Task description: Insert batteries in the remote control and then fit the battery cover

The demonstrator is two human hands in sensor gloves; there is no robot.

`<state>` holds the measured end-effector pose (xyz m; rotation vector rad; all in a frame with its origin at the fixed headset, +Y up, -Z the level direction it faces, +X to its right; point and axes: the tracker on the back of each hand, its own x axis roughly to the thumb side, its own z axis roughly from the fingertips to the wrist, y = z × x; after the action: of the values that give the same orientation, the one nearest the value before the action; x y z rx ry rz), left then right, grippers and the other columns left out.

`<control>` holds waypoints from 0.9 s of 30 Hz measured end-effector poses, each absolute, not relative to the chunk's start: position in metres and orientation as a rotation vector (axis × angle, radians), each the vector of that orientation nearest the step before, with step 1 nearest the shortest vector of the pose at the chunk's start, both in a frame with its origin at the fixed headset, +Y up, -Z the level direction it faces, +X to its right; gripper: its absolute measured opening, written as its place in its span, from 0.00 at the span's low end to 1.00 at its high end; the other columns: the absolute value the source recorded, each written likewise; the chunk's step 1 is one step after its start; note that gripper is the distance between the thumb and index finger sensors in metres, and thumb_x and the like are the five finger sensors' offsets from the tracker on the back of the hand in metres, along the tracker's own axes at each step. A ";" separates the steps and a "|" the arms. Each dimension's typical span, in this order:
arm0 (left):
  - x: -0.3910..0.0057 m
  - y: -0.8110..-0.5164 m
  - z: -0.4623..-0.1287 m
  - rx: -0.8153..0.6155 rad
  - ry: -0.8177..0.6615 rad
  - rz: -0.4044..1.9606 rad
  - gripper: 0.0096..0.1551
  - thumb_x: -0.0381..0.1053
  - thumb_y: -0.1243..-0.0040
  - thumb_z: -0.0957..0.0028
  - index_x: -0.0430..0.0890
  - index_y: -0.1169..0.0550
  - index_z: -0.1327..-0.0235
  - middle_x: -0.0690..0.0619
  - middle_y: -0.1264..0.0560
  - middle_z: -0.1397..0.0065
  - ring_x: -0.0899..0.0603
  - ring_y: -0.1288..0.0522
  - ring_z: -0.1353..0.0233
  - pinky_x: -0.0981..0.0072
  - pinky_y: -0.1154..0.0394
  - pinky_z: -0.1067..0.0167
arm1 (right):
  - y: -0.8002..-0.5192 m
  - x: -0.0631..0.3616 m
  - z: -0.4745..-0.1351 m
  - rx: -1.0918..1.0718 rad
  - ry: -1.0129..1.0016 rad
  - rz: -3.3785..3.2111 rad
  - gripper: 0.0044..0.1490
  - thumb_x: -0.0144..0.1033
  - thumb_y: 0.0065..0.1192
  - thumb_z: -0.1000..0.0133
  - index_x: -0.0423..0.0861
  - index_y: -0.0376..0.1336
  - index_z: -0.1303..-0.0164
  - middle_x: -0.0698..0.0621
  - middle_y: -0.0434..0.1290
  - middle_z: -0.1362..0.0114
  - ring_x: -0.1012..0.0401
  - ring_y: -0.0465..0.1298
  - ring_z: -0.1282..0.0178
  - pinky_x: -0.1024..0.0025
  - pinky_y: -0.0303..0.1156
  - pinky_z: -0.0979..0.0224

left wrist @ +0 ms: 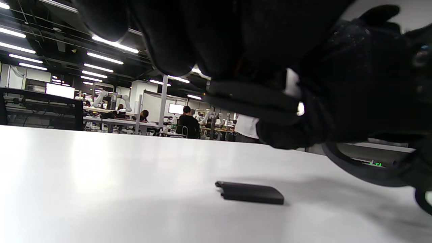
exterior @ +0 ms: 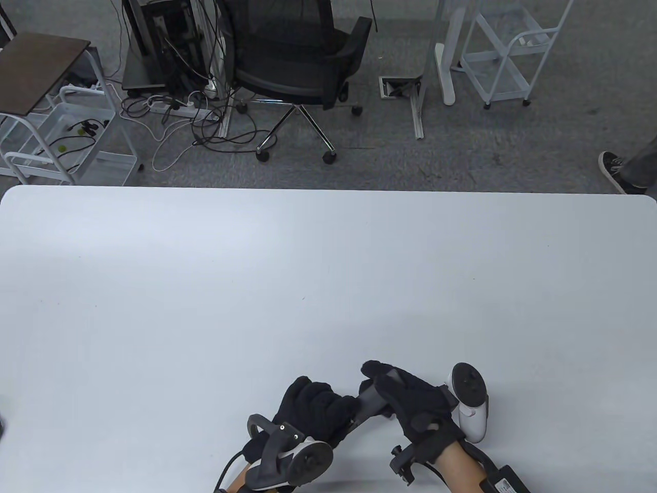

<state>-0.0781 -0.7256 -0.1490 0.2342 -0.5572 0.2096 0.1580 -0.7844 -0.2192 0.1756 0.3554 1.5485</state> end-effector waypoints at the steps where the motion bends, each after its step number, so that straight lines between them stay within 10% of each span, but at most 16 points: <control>1: -0.078 -0.725 -0.149 0.236 -0.557 0.208 0.32 0.59 0.30 0.53 0.63 0.29 0.34 0.61 0.18 0.37 0.45 0.23 0.27 0.39 0.33 0.20 | -0.785 0.158 -0.219 0.175 0.356 1.548 0.41 0.52 0.67 0.47 0.37 0.67 0.30 0.38 0.82 0.40 0.51 0.86 0.54 0.47 0.76 0.38; 27: -0.077 -0.723 -0.146 0.265 -0.571 0.203 0.31 0.57 0.31 0.52 0.62 0.29 0.35 0.61 0.21 0.33 0.45 0.24 0.25 0.40 0.33 0.20 | -0.785 0.152 -0.217 0.196 0.363 1.562 0.41 0.52 0.67 0.47 0.37 0.67 0.30 0.38 0.82 0.40 0.51 0.86 0.55 0.47 0.76 0.38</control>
<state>-0.0768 -0.7231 -0.1458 0.2651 -0.5707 0.2031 0.1524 -0.7847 -0.2168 0.1964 0.3631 1.5623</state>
